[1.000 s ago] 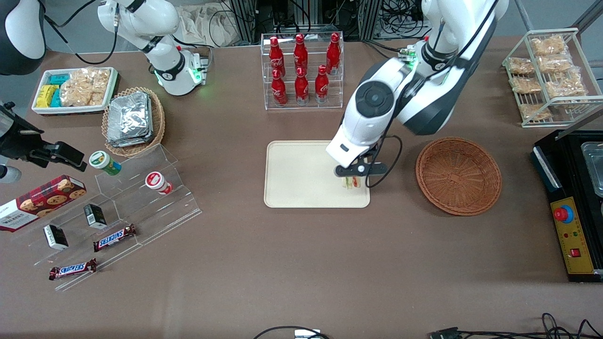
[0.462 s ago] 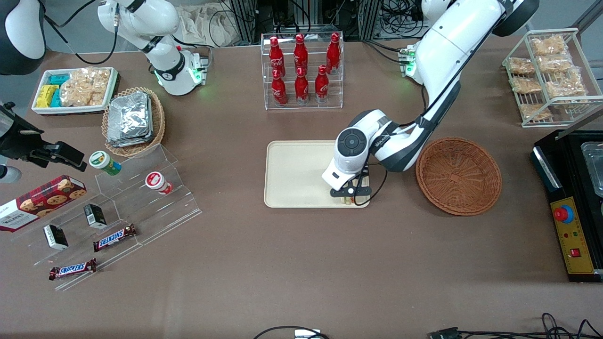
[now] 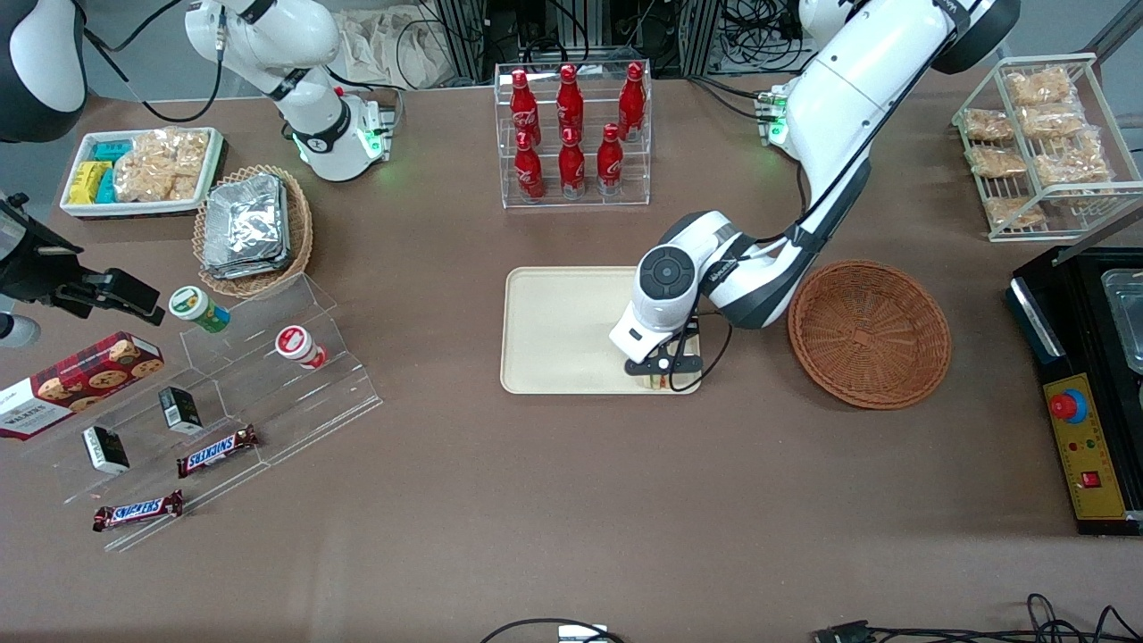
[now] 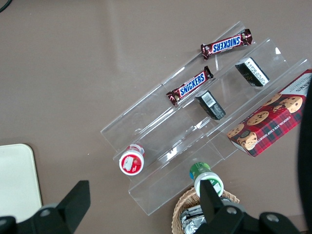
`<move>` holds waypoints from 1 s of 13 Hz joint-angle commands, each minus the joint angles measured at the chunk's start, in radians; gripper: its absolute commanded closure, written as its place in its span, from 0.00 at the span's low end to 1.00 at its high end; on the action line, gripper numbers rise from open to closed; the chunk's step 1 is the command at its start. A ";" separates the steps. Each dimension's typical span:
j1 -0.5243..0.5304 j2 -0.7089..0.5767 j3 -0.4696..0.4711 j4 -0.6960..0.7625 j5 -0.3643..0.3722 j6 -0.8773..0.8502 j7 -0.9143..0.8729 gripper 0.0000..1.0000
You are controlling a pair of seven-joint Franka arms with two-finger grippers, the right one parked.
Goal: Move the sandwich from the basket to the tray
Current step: 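Lower the held sandwich onto the cream tray, then open the left gripper to release the sandwich and rise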
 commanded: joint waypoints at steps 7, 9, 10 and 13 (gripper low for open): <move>0.014 -0.287 0.002 0.122 -0.125 -0.328 0.046 0.00; 0.012 -0.362 0.063 0.168 -0.137 -0.431 0.113 0.00; 0.012 -0.408 0.112 0.173 -0.171 -0.459 0.191 0.00; -0.027 -0.519 0.393 0.184 -0.272 -0.517 0.435 0.00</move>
